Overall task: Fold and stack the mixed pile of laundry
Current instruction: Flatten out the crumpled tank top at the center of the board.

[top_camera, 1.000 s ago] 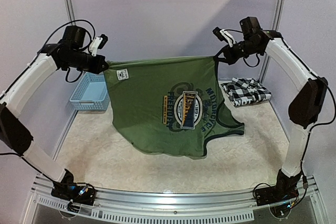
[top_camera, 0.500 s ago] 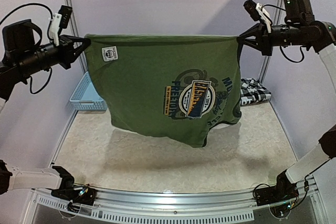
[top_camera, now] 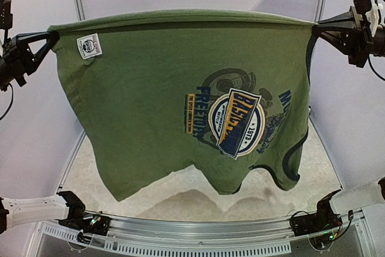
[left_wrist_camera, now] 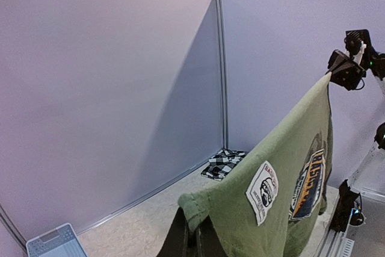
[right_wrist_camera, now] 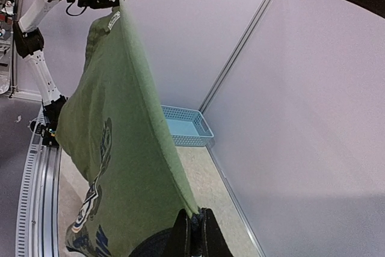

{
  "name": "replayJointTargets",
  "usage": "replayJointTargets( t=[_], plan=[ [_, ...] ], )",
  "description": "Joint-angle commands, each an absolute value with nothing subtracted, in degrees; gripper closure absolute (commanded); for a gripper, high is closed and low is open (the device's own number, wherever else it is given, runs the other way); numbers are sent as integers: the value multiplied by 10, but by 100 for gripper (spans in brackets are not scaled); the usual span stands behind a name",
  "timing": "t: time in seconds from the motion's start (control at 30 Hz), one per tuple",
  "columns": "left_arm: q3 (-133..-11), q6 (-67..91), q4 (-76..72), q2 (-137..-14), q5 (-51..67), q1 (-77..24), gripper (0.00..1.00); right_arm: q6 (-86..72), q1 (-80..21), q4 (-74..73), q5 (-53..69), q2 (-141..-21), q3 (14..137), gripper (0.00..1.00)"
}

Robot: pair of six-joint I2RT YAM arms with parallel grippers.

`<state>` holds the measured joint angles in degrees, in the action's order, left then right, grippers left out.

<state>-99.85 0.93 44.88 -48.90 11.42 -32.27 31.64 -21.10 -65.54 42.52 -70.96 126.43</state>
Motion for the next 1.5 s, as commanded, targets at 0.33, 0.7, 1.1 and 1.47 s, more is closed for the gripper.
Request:
replayJointTargets(
  t=[0.33, 0.7, 1.1, 1.47],
  plan=[
    [-807, -30, 431, -747, -123, -260, 100, 321, -198, -452, 252, -842, 953, 100],
    [-1030, -20, 409, -1211, -191, -205, 100, 176, -181, -397, 50, -1356, 1252, 70],
    [-1006, 51, 491, -1101, -174, -245, 50, 144, -176, -411, 149, -1192, 1067, 48],
    [-760, 74, 647, -925, -31, -306, 57, 287, -131, -519, 141, -1046, 834, 66]
  ],
)
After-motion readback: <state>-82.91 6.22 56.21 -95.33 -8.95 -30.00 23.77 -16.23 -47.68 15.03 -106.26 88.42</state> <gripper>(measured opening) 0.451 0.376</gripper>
